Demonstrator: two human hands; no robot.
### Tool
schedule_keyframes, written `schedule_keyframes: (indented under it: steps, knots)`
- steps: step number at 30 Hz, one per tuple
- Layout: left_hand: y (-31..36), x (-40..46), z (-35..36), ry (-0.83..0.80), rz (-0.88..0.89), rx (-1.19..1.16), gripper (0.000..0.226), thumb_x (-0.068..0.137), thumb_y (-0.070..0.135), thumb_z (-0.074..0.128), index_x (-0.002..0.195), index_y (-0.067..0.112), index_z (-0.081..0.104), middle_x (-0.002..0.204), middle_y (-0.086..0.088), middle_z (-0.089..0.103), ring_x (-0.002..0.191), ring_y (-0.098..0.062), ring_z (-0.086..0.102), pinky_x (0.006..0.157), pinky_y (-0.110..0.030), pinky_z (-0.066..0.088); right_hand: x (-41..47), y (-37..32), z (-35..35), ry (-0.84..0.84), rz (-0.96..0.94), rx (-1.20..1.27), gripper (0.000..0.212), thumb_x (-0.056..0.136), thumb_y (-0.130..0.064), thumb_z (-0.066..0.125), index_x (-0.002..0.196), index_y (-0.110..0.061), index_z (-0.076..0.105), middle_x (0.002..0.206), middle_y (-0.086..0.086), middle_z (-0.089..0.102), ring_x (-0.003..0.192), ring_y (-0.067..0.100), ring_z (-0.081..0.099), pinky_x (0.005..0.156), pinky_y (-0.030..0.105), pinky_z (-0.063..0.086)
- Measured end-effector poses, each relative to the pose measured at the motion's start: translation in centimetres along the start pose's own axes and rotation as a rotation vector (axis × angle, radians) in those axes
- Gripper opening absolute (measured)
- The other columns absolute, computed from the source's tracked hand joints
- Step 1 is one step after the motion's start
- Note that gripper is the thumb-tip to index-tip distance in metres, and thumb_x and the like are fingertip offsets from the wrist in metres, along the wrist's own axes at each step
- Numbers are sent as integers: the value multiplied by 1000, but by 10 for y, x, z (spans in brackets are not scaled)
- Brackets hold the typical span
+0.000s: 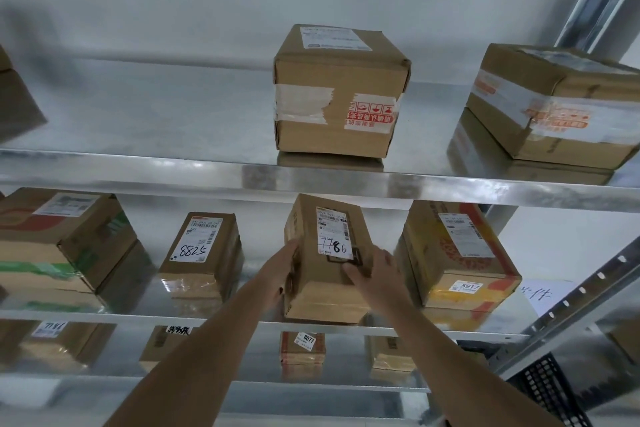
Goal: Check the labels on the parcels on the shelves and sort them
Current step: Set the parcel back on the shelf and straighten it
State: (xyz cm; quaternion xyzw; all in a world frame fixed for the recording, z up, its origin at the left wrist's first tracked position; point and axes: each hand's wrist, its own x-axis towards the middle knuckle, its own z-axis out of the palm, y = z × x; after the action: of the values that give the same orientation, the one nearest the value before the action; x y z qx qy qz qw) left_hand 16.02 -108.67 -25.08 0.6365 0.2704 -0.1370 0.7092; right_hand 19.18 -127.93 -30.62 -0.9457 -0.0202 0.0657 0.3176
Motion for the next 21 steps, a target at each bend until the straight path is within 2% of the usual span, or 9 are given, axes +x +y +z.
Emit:
schedule_keyframes:
  steps: [1, 2, 4, 6, 8, 11, 15, 17, 21]
  knots:
    - [0, 0, 1, -1, 2, 20, 36, 107, 47, 40, 126, 17, 48, 113, -2, 59, 110, -21, 47, 92, -32, 34, 4, 5, 1, -20, 65, 107, 71, 84, -66, 60, 139, -26, 38, 132, 0, 54, 119, 23, 57, 99, 47, 54]
    - [-1, 4, 1, -6, -1, 40, 37, 107, 49, 41, 124, 18, 47, 109, 0, 56, 109, -21, 46, 92, -32, 34, 7, 9, 3, -48, 113, 215, 75, 83, -65, 64, 139, -22, 39, 125, 0, 59, 111, 21, 62, 92, 43, 58]
    - [-3, 13, 3, -7, -13, 77, 42, 106, 52, 40, 127, 16, 49, 123, -3, 56, 116, -24, 49, 95, -33, 34, 10, 14, 4, -77, 170, 341, 72, 88, -58, 67, 140, -15, 41, 118, -2, 65, 102, 17, 67, 79, 32, 60]
    - [-6, 27, 2, 0, -1, 128, 37, 107, 49, 39, 117, 16, 53, 116, -4, 60, 109, -23, 52, 94, -34, 37, 9, 19, 4, -63, 183, 363, 63, 93, -52, 64, 139, -15, 44, 115, -4, 66, 99, 14, 67, 69, 22, 53]
    - [-9, 39, 3, -11, 19, 166, 42, 108, 47, 37, 116, 14, 61, 108, -3, 64, 102, -21, 58, 96, -38, 46, 8, 22, 5, -48, 182, 392, 52, 96, -47, 62, 136, -17, 50, 111, -7, 67, 97, 10, 66, 67, 19, 49]
    - [-14, 56, 6, 4, 28, 182, 44, 107, 43, 39, 126, 11, 62, 118, -9, 67, 107, -23, 62, 105, -46, 47, 8, 23, 2, -17, 173, 447, 41, 98, -41, 61, 132, -19, 55, 106, -9, 68, 95, 9, 66, 70, 22, 50]
    - [-19, 64, 11, 44, -15, 211, 47, 107, 44, 37, 125, 9, 64, 112, -7, 67, 99, -23, 60, 94, -39, 50, 11, 22, -1, -18, 158, 457, 35, 98, -40, 61, 129, -24, 56, 106, -12, 69, 92, 5, 65, 65, 19, 47]
    - [-20, 63, 12, 60, -19, 239, 48, 108, 45, 33, 130, 12, 59, 117, -7, 64, 103, -25, 61, 103, -44, 51, 13, 22, 1, -37, 149, 433, 37, 98, -42, 60, 131, -25, 55, 110, -11, 68, 93, 3, 64, 65, 18, 47]
    - [-19, 66, 15, 82, 28, 288, 54, 110, 43, 24, 141, 9, 52, 135, -16, 58, 123, -34, 56, 109, -51, 46, 21, 19, 2, -58, 136, 431, 39, 100, -39, 57, 136, -24, 50, 118, -9, 64, 95, 5, 61, 67, 16, 44]
